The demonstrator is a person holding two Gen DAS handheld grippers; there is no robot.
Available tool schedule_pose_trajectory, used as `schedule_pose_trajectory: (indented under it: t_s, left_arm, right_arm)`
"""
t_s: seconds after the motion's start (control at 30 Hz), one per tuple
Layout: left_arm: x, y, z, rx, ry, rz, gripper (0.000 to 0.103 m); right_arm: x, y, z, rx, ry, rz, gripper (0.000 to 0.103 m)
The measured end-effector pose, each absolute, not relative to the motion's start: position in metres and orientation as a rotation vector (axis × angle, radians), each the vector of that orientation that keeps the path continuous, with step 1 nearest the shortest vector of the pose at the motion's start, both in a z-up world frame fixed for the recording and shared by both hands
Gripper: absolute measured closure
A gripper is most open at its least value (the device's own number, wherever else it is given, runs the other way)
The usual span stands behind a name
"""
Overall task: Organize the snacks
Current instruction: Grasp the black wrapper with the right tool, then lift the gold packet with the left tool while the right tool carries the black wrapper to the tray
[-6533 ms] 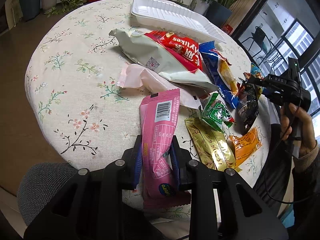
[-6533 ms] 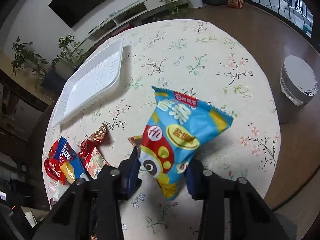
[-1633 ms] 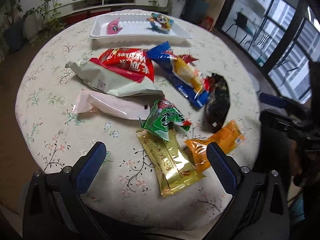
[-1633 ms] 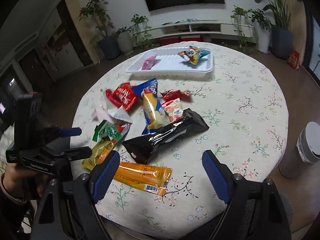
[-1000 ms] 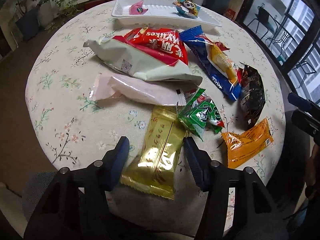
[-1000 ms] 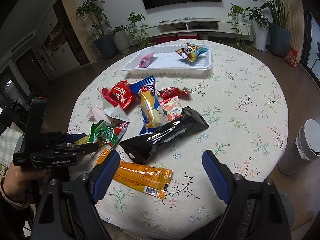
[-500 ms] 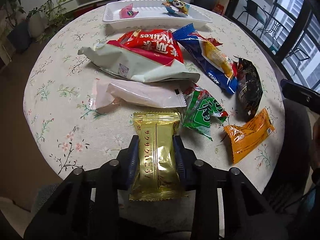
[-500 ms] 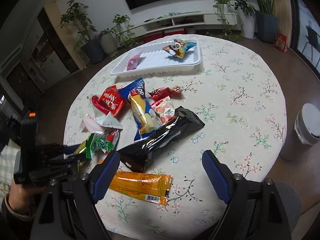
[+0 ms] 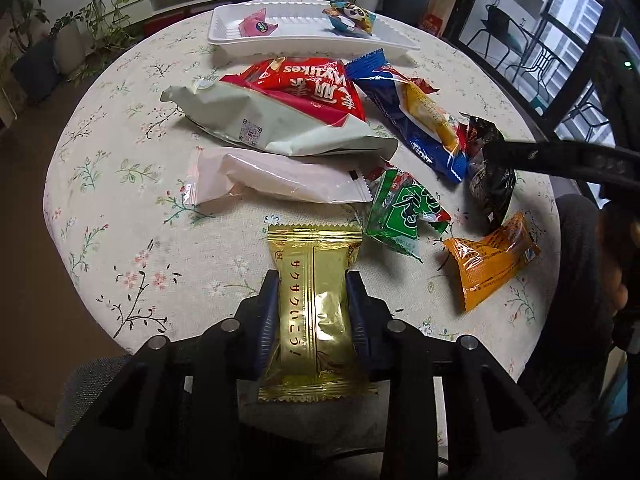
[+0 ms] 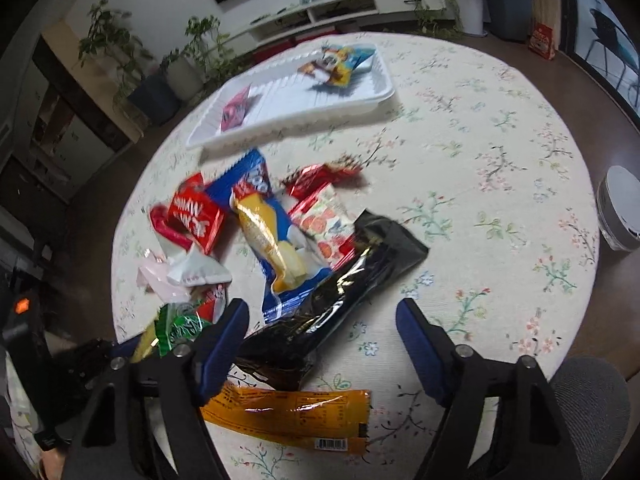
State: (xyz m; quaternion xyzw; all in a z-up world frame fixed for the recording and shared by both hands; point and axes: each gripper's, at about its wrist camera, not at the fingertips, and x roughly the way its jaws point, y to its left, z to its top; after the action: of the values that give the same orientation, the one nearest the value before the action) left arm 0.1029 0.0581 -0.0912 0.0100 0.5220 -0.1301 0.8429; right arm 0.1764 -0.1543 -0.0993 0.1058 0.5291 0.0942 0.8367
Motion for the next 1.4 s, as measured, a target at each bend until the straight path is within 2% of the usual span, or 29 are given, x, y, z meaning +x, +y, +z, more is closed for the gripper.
schedule_pose_trajectory:
  t_s: [0.03,0.23,0.67,1.03,1.3,1.4]
  left_arm:
    - [0.103,0.059,-0.091,0.018,1.101,-0.277,0.073]
    - [0.102,0.063,-0.091,-0.005,1.096,-0.292,0.073]
    - [0.101,0.062,-0.091,0.003,1.092,-0.290,0.073]
    - [0.101,0.063,-0.090,-0.002,1.090,-0.307,0.074]
    - [0.102,0.069,-0.089,-0.036,1.100,-0.331,0.074]
    - [0.102,0.070,-0.089,-0.041,1.101,-0.334,0.074]
  right_arm:
    - [0.178,-0.153,-0.104,0.217,1.134,0.198,0.043]
    - [0.171,-0.169,-0.098,0.169,1.115,0.152,0.047]
    - [0.191,-0.159,-0.114,0.266,1.241,0.208,0.047]
    - [0.188,-0.158,-0.114,0.246,1.218,0.222,0.075]
    - [0.179,-0.162,-0.103,0.233,1.170,0.226,0.084]
    - [0.177,-0.165,-0.103,0.236,1.164,0.224,0.084]
